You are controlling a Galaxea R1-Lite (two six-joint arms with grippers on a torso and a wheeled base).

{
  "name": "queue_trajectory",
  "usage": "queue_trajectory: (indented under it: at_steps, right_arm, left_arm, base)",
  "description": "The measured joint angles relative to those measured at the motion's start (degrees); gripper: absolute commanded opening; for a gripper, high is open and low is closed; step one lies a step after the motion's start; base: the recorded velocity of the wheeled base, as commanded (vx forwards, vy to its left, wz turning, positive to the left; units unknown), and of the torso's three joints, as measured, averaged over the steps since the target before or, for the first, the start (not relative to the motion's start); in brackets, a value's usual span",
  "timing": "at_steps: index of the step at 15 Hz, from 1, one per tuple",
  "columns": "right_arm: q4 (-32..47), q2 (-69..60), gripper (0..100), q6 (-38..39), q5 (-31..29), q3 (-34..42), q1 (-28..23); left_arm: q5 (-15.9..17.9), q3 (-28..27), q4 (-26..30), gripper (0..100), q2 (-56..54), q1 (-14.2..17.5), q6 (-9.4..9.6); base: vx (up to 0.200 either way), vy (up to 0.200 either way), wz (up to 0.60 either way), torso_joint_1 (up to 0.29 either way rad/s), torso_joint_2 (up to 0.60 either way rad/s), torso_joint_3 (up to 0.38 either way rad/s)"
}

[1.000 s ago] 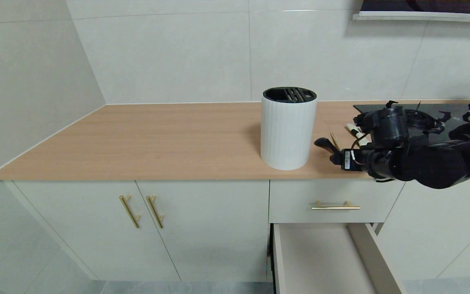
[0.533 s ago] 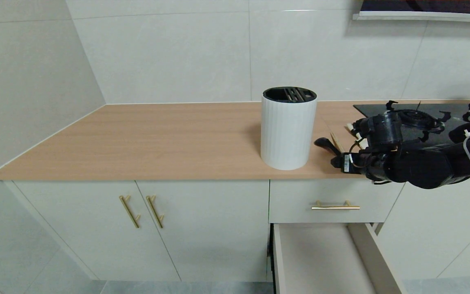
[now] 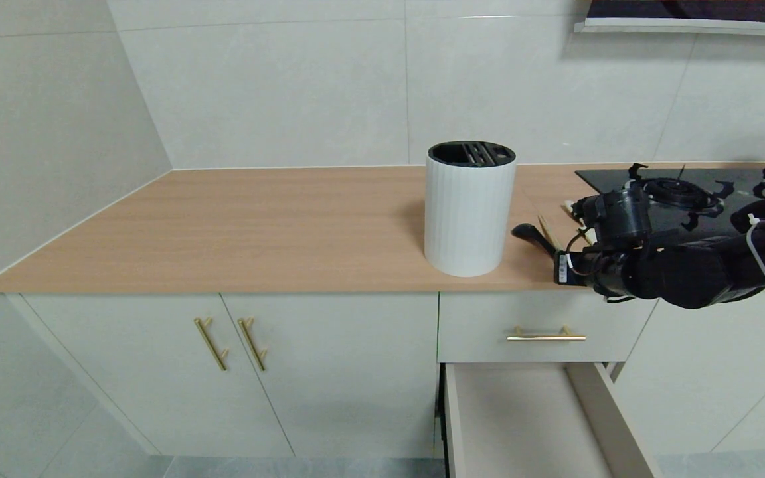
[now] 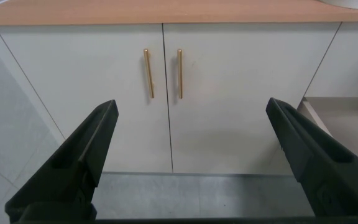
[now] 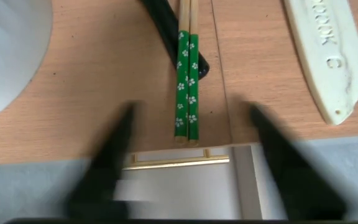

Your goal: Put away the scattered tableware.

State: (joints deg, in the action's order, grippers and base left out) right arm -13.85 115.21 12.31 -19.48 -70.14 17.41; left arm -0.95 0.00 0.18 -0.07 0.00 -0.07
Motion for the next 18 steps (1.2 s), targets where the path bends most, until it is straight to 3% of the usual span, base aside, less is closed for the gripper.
queue_trajectory:
  at_steps: [9, 13, 15, 18]
  right_arm:
    - [0.17, -0.52, 0, 0.0, -0.13, 0.24, 0.09]
    - [1.71, -8.24, 0, 0.0, -0.13, 5.34, 2.73]
    - [5.86, -14.08, 0, 0.05, -0.04, 8.19, 4.11]
    - [18.58, -24.53, 0, 0.17, 2.88, 10.47, 5.6]
  left_arm:
    - [0.0, 0.0, 0.0, 100, 0.0, 0.0, 0.0]
    - [0.0, 0.0, 0.0, 100, 0.0, 0.0, 0.0]
    - [0.0, 0.0, -0.02, 100, 0.0, 0.0, 0.0]
    - [0.0, 0.0, 0.0, 100, 0.0, 0.0, 0.0]
  base:
    - [0.0, 0.0, 0.0, 0.0, 0.0, 0.0]
    - [0.0, 0.0, 0.0, 0.0, 0.0, 0.0]
    - [0.0, 0.0, 0.0, 0.0, 0.0, 0.0]
    - [0.0, 0.0, 0.0, 0.0, 0.0, 0.0]
